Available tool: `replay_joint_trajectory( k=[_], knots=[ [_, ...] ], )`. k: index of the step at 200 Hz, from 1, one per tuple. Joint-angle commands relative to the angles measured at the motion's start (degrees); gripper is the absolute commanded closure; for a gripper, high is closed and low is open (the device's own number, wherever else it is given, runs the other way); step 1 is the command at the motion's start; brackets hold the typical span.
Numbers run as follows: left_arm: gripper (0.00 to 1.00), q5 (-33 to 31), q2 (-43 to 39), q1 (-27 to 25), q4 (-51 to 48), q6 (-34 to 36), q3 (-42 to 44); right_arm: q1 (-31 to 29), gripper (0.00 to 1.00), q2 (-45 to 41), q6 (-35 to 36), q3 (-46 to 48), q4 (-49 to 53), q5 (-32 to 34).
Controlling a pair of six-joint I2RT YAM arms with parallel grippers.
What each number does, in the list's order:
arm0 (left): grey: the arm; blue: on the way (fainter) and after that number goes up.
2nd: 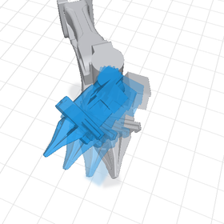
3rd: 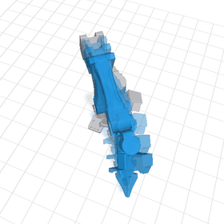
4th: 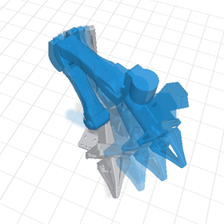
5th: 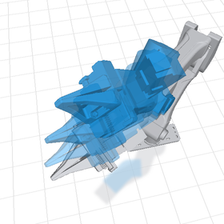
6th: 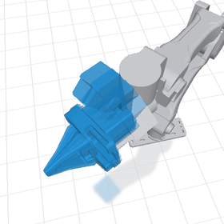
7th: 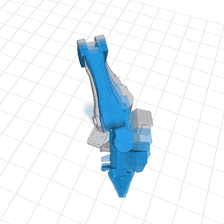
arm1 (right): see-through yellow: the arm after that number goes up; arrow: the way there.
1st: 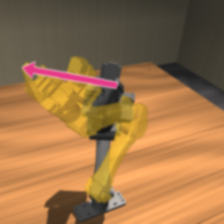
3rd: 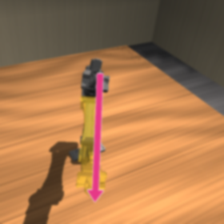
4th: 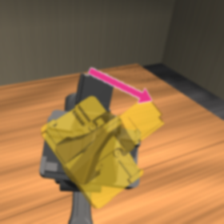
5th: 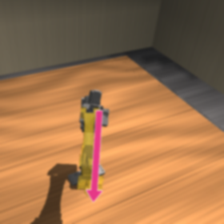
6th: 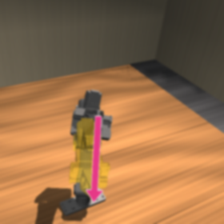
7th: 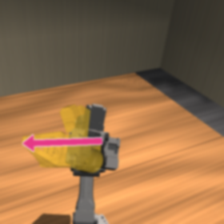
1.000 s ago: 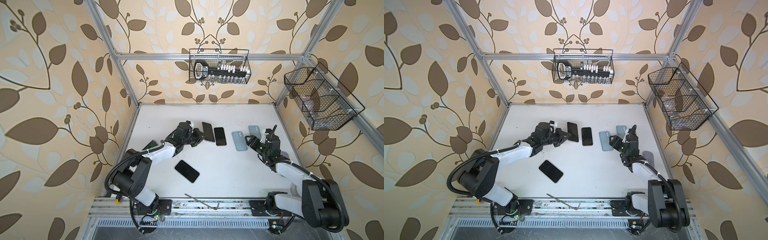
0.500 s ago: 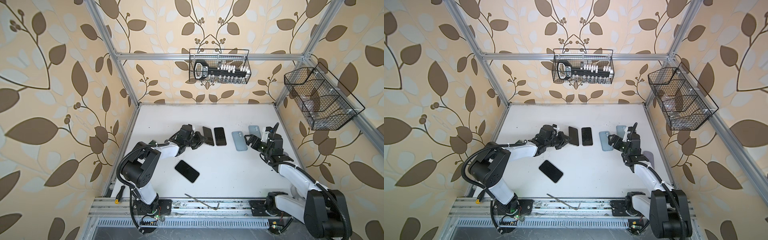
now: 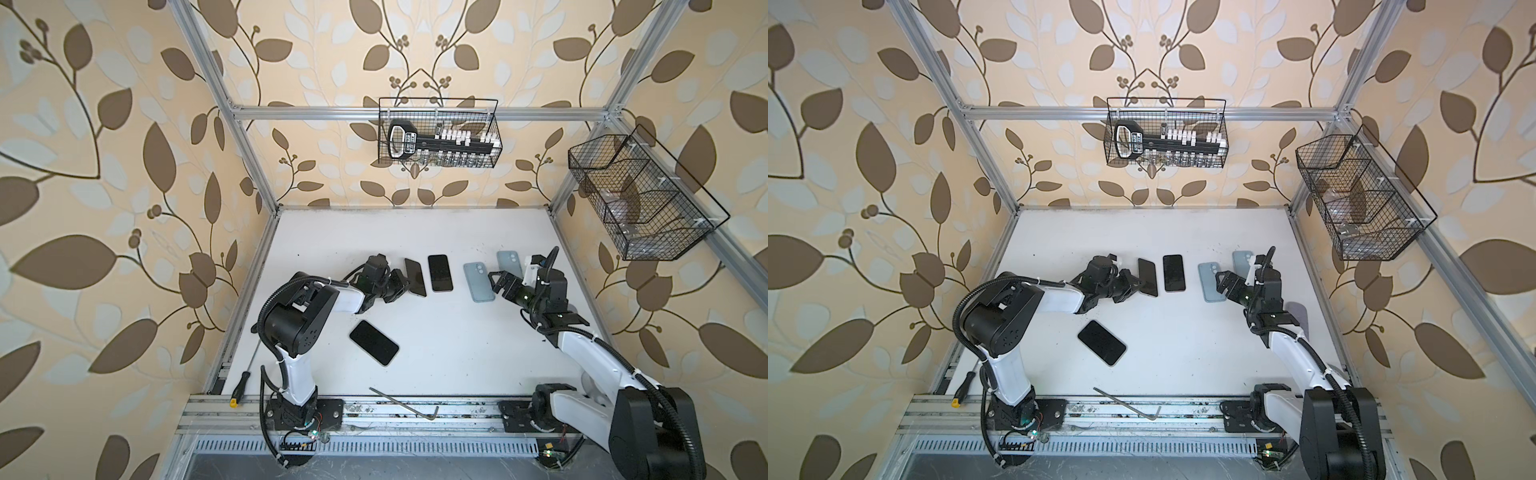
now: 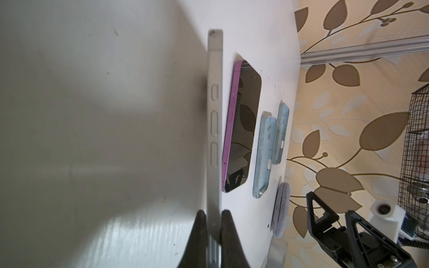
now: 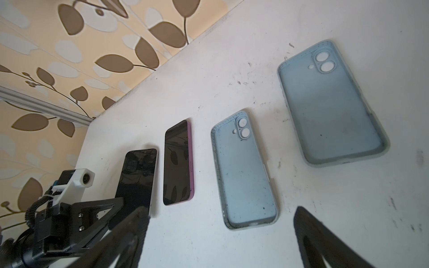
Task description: Take the phone out of the phone case
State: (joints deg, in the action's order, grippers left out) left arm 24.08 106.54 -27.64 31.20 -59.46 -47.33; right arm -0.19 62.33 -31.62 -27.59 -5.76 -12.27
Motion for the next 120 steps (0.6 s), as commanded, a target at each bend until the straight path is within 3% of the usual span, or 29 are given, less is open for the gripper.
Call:
replay_joint_trajectory(
  k=[1,58,120],
  knots=[
    [0.96,-0.87,0.27,0.77,6.38,1.44,0.72,0.27,0.03,-1.10,1.34,0.79,0.94,-0.47],
    [0.78,-2.18,1.04,0.91,8.19,1.45,2.66,0.34,0.03,-0.91,1.13,1.31,0.85,-0.65],
    [0.67,-3.70,0.08,1.06,5.37,2.46,3.44,-0.11,0.02,-1.28,1.79,1.08,1.71,-0.47]
  ],
)
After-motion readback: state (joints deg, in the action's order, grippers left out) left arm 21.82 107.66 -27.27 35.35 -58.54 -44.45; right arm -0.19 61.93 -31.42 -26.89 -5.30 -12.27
